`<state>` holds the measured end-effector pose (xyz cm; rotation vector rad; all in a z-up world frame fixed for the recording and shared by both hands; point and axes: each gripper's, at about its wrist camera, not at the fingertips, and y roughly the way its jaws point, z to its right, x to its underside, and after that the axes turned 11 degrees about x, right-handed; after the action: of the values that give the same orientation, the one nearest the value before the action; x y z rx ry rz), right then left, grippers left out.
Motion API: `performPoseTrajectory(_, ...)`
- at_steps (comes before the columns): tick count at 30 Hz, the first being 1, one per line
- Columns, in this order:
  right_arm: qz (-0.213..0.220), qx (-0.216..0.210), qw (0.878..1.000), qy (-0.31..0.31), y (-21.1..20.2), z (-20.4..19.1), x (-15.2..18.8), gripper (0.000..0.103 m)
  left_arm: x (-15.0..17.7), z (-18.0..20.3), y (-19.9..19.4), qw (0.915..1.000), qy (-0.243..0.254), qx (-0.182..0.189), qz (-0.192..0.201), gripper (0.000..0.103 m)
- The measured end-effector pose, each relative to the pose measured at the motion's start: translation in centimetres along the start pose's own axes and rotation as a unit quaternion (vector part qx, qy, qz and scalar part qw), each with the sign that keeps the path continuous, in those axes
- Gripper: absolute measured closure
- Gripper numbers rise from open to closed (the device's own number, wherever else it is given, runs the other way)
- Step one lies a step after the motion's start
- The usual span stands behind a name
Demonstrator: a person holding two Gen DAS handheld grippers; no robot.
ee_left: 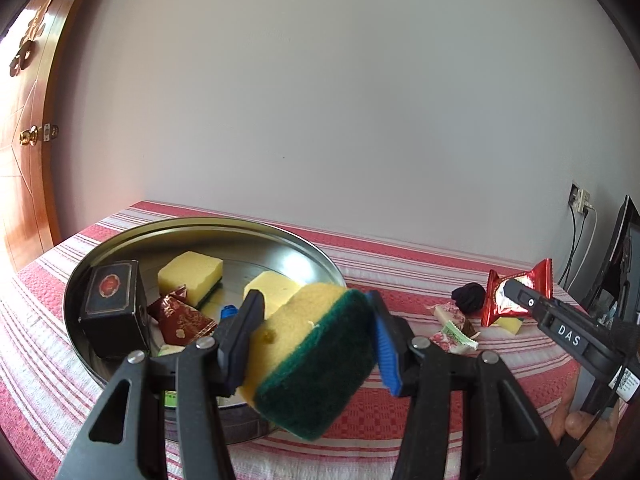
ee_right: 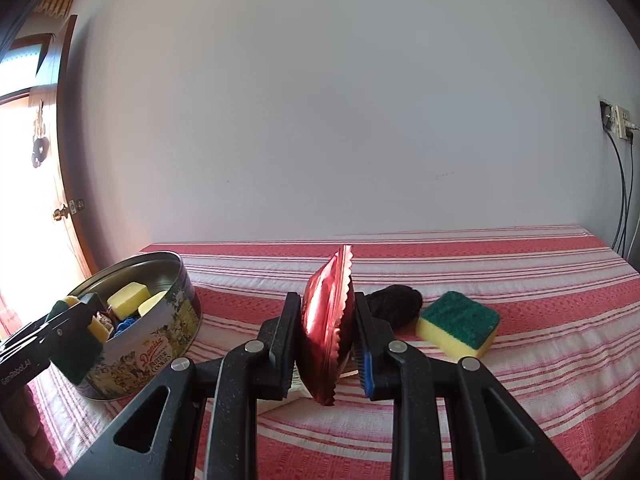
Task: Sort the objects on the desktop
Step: 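Carry the sponge and red wrapper over the tin with both tools, then lower the sponge and red wrapper into the tin and open both tools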
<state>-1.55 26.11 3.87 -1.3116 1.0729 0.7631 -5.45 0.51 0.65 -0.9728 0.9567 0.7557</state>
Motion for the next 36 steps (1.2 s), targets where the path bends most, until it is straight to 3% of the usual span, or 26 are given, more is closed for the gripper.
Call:
performPoseTrajectory(8,-0.005,-0.085,0.996,-0.015,-1.3,-5.9,0.0,0.075,-0.8,-2.4,-1.2,0.9994,-0.021,-0.024,0.016,0.052)
performPoseTrajectory(18,0.019,-0.147,0.988,-0.033,-0.8,-13.0,-2.3,0.075,-2.0,-6.9,-1.8,0.9951,-0.056,-0.077,0.026,0.052)
performPoseTrajectory(27,0.013,-0.164,0.986,-0.029,1.4,-16.6,-3.7,0.075,-2.7,-9.8,-0.5,0.9912,-0.077,-0.106,0.020,0.052)
performPoseTrajectory(36,0.009,-0.157,0.986,-0.052,3.3,-19.8,-5.5,0.075,-3.7,-9.6,1.6,0.9901,-0.076,-0.117,-0.009,0.052)
